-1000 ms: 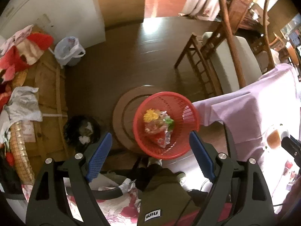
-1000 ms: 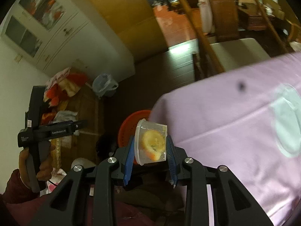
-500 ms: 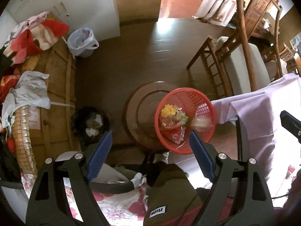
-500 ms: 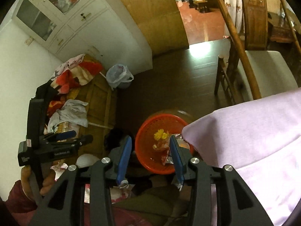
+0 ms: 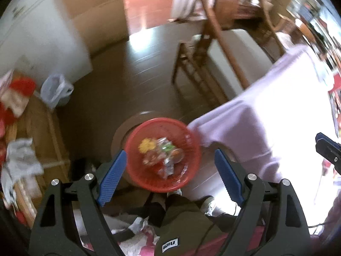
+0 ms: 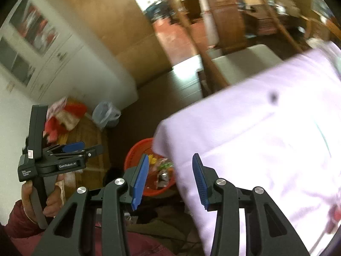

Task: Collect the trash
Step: 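Move both open tools back over the table toward the remaining trash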

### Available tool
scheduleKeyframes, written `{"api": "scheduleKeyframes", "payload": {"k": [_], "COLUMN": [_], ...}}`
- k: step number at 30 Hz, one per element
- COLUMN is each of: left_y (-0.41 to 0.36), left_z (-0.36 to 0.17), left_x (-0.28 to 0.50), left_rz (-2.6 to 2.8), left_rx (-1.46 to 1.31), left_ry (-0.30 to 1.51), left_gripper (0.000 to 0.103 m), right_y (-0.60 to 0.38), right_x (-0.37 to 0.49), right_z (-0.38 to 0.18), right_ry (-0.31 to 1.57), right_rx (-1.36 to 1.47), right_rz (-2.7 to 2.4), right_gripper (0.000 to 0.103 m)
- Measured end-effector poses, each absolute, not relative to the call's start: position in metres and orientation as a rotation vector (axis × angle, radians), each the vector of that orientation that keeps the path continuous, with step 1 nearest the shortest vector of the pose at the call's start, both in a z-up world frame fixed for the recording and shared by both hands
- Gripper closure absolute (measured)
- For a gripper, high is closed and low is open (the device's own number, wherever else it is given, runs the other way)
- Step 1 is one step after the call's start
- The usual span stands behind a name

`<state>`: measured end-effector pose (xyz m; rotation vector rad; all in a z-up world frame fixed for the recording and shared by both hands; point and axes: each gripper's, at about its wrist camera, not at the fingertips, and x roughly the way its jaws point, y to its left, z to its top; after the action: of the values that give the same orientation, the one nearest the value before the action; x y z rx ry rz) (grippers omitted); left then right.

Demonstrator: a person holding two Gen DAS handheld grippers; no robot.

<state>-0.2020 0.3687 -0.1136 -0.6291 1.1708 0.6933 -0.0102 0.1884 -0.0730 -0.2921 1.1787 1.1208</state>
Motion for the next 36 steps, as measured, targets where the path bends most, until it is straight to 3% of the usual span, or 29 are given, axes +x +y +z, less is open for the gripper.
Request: {"api": "scheduleKeyframes", "payload": {"k": [13, 36], "left_y": [0.27, -0.001], "left_z": [-0.105, -0.12], "left_x": [-0.059, 0.105], "left_rz": [0.324, -0.309], "left_rx": [-0.318, 0.134], "left_ry": [1.231, 1.259], "left_gripper": [0.021, 0.021], "right_y": [0.026, -0.251], "right_x": [0.04, -0.031], "right_z": [-0.074, -0.109], "right_ry": [1.147, 1.047], "right_rx": [0.002, 0.46], "right_rz": [0.749, 0.073], "right_gripper": [0.061, 0.056]}}
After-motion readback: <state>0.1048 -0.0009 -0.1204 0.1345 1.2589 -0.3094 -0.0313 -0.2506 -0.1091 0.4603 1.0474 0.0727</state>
